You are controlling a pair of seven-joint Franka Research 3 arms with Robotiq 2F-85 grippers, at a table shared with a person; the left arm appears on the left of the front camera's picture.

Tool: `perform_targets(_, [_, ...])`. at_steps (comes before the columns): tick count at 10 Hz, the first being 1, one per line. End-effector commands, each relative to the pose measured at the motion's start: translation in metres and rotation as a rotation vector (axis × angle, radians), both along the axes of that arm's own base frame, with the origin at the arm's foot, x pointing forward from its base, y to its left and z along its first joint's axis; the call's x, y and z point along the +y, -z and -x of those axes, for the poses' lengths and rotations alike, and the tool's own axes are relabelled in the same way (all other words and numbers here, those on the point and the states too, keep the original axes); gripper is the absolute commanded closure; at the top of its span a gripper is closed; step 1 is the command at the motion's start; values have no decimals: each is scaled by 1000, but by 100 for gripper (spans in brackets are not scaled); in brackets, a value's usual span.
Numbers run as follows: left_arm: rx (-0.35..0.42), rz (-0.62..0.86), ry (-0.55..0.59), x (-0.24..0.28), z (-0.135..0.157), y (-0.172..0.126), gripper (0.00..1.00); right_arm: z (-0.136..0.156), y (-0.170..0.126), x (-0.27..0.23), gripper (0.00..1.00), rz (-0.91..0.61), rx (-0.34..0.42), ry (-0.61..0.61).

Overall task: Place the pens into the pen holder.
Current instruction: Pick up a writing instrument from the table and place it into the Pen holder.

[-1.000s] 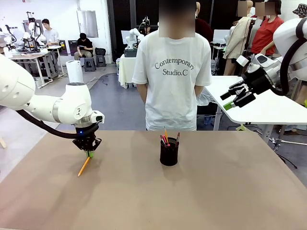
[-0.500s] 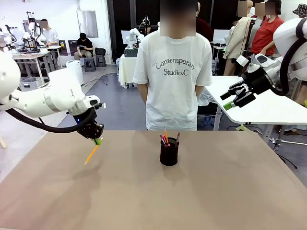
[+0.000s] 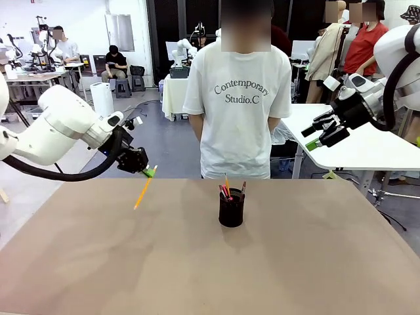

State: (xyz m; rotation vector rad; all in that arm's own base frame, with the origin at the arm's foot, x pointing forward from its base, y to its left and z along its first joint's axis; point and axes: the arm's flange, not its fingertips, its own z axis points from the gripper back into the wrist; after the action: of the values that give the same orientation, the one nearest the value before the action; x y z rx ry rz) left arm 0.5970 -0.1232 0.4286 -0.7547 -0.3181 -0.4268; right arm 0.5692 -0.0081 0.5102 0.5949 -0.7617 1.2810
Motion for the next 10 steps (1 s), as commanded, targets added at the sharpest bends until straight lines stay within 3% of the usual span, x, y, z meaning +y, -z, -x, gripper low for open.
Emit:
perform_targets(1, [-135,171,115,17,18,0,100,0,-2,0,0,1,-5,0])
perform_targets(4, [-333,184,257,13,33,-3,100,0,-2,0,0,1,-5,0])
perform_targets(10, [-324,171,247,8,24,-9,100,0,-2,0,0,1,-5,0])
